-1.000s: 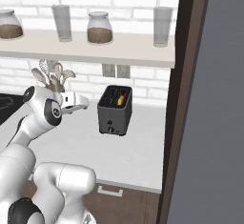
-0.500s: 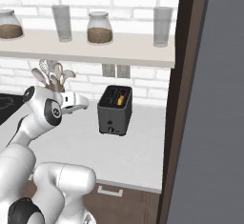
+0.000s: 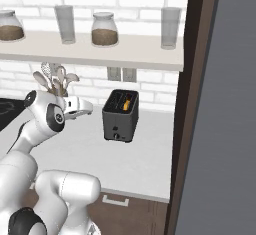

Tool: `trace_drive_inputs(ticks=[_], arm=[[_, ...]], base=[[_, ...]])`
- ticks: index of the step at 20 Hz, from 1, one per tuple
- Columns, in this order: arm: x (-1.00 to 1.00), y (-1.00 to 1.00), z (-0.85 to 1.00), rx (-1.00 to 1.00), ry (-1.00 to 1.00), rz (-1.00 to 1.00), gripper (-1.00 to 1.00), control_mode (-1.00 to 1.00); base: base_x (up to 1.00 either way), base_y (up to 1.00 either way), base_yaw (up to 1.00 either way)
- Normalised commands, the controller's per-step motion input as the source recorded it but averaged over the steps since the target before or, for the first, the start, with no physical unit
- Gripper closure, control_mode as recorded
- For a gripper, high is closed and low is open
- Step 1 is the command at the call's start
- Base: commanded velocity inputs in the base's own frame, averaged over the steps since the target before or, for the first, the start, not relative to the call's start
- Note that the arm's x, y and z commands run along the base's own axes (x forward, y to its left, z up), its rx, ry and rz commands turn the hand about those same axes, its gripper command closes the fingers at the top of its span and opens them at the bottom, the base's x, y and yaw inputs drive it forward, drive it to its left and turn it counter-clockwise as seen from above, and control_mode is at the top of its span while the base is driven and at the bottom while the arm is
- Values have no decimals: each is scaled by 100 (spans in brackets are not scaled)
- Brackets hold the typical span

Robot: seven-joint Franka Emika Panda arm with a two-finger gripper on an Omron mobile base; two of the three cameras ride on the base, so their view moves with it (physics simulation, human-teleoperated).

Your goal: Start the toaster. Once the lever pops up, take the bread to the plate on the dining counter.

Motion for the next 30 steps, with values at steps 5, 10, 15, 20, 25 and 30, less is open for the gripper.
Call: trace_drive_inputs(ticks=[5,10,15,20,25,30], arm=[[0,0,0,0,0,0,-100,-100],[0,0,0,0,0,0,-100,-100],[0,0,0,0,0,0,-100,-100],[0,0,0,0,0,0,-100,-100],[0,0,0,0,0,0,-100,-100],[0,0,0,0,0,0,-100,-100]], base=[[0,0,0],[0,0,0],[0,0,0],[0,0,0],[0,0,0],[0,0,0]])
